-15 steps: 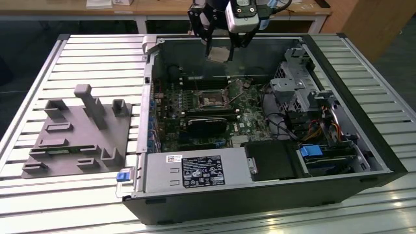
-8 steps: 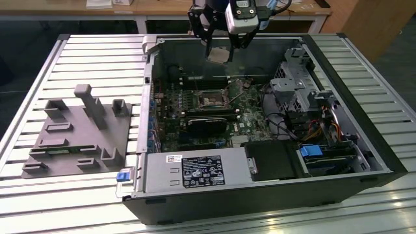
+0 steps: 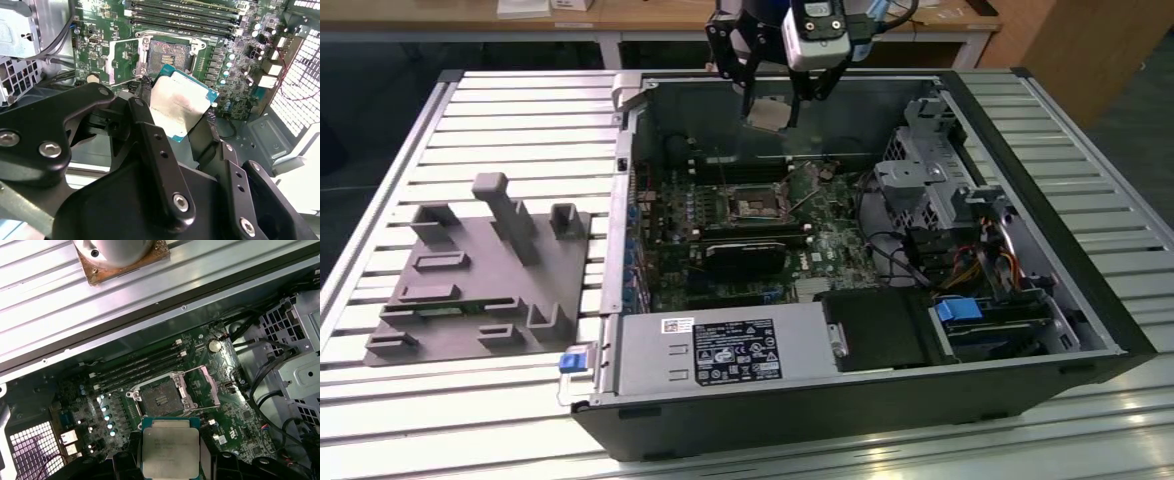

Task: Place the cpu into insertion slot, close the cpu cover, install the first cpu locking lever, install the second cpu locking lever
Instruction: 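Place the cpu into insertion slot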

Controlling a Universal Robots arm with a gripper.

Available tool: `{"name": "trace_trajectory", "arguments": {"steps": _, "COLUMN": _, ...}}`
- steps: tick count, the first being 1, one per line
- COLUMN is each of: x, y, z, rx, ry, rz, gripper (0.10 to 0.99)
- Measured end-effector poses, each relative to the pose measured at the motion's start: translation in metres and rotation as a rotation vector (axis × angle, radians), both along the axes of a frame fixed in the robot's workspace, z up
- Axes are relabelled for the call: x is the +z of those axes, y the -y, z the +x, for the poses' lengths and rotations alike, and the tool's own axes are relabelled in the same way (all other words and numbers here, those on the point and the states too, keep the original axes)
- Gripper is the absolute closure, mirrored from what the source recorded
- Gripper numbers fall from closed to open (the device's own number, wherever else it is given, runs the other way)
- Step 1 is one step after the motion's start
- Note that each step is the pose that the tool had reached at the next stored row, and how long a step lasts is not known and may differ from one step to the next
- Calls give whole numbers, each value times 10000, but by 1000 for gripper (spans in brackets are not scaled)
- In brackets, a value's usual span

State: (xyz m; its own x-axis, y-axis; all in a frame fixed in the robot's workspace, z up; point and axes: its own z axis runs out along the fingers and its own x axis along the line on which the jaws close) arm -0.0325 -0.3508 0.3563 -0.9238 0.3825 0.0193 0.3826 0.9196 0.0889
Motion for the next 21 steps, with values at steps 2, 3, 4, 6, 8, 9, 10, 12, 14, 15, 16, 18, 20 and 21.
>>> {"name": "trace_trajectory", "arguments": {"steps": 2, "x": -1, "y": 0, "z": 0, "rx": -9, "ry": 0, "rz": 0, "gripper": 545}}
{"name": "trace_trajectory", "arguments": {"steps": 3, "x": -2, "y": 0, "z": 0, "rx": -16, "ry": 0, "rz": 0, "gripper": 545}}
{"name": "trace_trajectory", "arguments": {"steps": 4, "x": -2, "y": 0, "z": 0, "rx": -27, "ry": 0, "rz": 0, "gripper": 545}}
{"name": "trace_trajectory", "arguments": {"steps": 6, "x": -3, "y": 0, "z": 0, "rx": -90, "ry": 0, "rz": 0, "gripper": 545}}
{"name": "trace_trajectory", "arguments": {"steps": 8, "x": -3, "y": 0, "z": 0, "rx": -207, "ry": 0, "rz": 0, "gripper": 545}}
{"name": "trace_trajectory", "arguments": {"steps": 9, "x": -3, "y": 0, "z": 0, "rx": -269, "ry": 0, "rz": 0, "gripper": 545}}
{"name": "trace_trajectory", "arguments": {"steps": 10, "x": -4, "y": 0, "z": 0, "rx": -335, "ry": 1, "rz": 1, "gripper": 545}}
{"name": "trace_trajectory", "arguments": {"steps": 12, "x": -5, "y": 0, "z": 0, "rx": -481, "ry": 0, "rz": 1, "gripper": 545}}
{"name": "trace_trajectory", "arguments": {"steps": 14, "x": -5, "y": 0, "z": 0, "rx": -633, "ry": 0, "rz": 1, "gripper": 545}}
{"name": "trace_trajectory", "arguments": {"steps": 15, "x": -6, "y": 0, "z": 0, "rx": -712, "ry": 0, "rz": 1, "gripper": 545}}
{"name": "trace_trajectory", "arguments": {"steps": 16, "x": -6, "y": 0, "z": 0, "rx": -788, "ry": 1, "rz": 1, "gripper": 545}}
{"name": "trace_trajectory", "arguments": {"steps": 18, "x": -6, "y": 0, "z": 0, "rx": -945, "ry": 0, "rz": 1, "gripper": 545}}
{"name": "trace_trajectory", "arguments": {"steps": 20, "x": -7, "y": 0, "z": 0, "rx": -1065, "ry": 0, "rz": 1, "gripper": 545}}
{"name": "trace_trajectory", "arguments": {"steps": 21, "x": -7, "y": 0, "z": 0, "rx": -1113, "ry": 0, "rz": 1, "gripper": 545}}
